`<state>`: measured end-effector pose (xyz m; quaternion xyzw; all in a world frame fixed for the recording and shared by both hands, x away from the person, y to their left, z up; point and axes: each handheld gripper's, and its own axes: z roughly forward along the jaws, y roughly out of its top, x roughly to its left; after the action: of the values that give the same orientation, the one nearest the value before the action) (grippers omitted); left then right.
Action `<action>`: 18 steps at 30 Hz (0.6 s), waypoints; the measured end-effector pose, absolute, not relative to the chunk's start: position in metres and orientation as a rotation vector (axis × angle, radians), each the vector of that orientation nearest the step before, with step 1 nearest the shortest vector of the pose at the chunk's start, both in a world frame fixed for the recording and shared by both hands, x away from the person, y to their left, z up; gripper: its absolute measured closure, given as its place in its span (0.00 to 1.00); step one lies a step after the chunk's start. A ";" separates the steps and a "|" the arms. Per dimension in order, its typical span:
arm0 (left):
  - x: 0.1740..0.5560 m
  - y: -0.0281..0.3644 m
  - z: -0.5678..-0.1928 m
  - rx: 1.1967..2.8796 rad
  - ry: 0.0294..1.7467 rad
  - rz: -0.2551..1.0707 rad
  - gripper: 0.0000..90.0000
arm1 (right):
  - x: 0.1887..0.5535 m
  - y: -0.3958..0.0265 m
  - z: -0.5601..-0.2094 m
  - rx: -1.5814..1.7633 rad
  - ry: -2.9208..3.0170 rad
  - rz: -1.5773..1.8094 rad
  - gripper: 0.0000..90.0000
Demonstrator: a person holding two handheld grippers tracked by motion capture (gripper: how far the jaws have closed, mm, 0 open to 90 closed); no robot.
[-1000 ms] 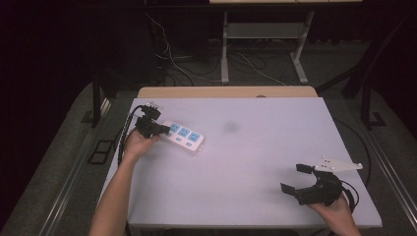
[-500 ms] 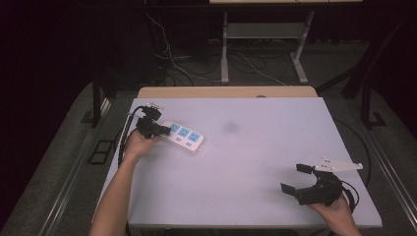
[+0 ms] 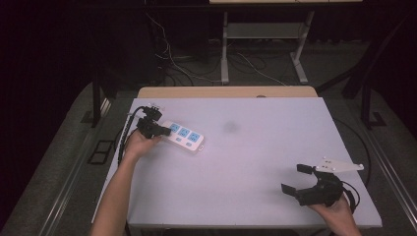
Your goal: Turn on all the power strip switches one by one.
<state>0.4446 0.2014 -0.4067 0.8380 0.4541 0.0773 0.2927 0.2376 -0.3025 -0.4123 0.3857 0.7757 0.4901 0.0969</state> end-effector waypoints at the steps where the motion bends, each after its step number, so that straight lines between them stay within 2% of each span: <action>1: 0.444 0.201 -0.407 2.230 1.211 0.209 1.00 | 0.238 -0.302 -0.412 1.141 2.297 1.452 0.02; 13: 0.445 0.200 -0.406 2.234 1.220 0.214 1.00 | 0.238 -0.303 -0.413 1.152 2.294 1.449 0.02; 18: 0.443 0.195 -0.403 2.253 1.202 0.257 0.99 | 0.239 -0.304 -0.413 1.156 2.289 1.450 0.02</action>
<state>0.4428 0.1947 -0.4028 0.8418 0.4490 0.0962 0.2837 0.2387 -0.3042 -0.4128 0.3906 0.7733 0.4899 0.0977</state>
